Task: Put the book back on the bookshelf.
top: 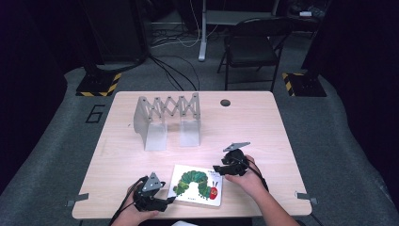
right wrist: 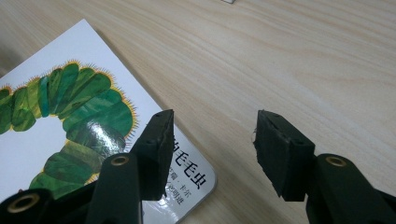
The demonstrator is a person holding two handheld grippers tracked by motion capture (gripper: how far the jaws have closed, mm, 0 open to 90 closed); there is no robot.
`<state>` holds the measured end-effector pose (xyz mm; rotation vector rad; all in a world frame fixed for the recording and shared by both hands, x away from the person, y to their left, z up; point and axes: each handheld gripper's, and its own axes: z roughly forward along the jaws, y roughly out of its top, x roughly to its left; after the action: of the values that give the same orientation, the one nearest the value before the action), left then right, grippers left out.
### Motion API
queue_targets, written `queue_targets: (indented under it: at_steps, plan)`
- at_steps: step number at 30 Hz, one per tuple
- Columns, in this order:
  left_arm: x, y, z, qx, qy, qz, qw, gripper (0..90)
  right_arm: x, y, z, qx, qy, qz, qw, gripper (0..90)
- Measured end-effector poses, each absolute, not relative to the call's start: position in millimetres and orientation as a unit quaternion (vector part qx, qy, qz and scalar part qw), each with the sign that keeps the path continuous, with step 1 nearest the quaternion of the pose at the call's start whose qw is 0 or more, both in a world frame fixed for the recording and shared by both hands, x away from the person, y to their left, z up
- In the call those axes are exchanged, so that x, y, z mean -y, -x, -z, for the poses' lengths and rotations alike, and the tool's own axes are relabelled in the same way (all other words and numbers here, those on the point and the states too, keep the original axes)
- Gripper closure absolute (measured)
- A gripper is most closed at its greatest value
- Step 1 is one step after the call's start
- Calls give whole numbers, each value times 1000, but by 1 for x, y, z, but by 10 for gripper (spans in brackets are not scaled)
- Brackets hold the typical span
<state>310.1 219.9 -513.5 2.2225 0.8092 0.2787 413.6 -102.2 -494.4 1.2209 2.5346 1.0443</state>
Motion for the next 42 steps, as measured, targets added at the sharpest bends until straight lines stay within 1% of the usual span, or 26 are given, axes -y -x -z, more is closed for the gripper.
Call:
queue_targets:
  at_steps: [6, 9, 12, 18, 25, 30, 34, 35, 37, 40, 42]
  plan:
    - [-217, -309, 516, -313, -869, -103, 369, 283, 99, -415, 494, -844, -403, -349, 64, 467]
    - [-213, -308, 518, -306, -873, -110, 364, 272, 99, -415, 495, -844, -402, -349, 64, 466]
    - [-208, -309, 519, -300, -877, -103, 361, 265, 100, -416, 496, -842, -402, -353, 67, 466]
    - [-201, -309, 521, -308, -873, -109, 361, 240, 100, -414, 496, -840, -411, -349, 63, 466]
    - [-194, -315, 522, -322, -866, -112, 366, 259, 105, -412, 497, -841, -412, -346, 60, 469]
    - [-190, -320, 522, -317, -867, -118, 365, 257, 110, -410, 498, -840, -414, -346, 63, 468]
    - [-186, -324, 522, -317, -867, -117, 367, 257, 112, -405, 498, -832, -432, -345, 51, 461]
    - [-185, -324, 522, -317, -867, -120, 366, 255, 113, -405, 499, -833, -426, -347, 55, 459]
    - [-184, -325, 523, -316, -867, -121, 366, 255, 114, -402, 498, -827, -440, -347, 45, 454]
    - [-182, -329, 522, -317, -868, -119, 363, 253, 117, -402, 499, -823, -443, -351, 50, 442]
    - [-180, -330, 523, -315, -867, -124, 366, 251, 119, -401, 500, -815, -460, -349, 42, 434]
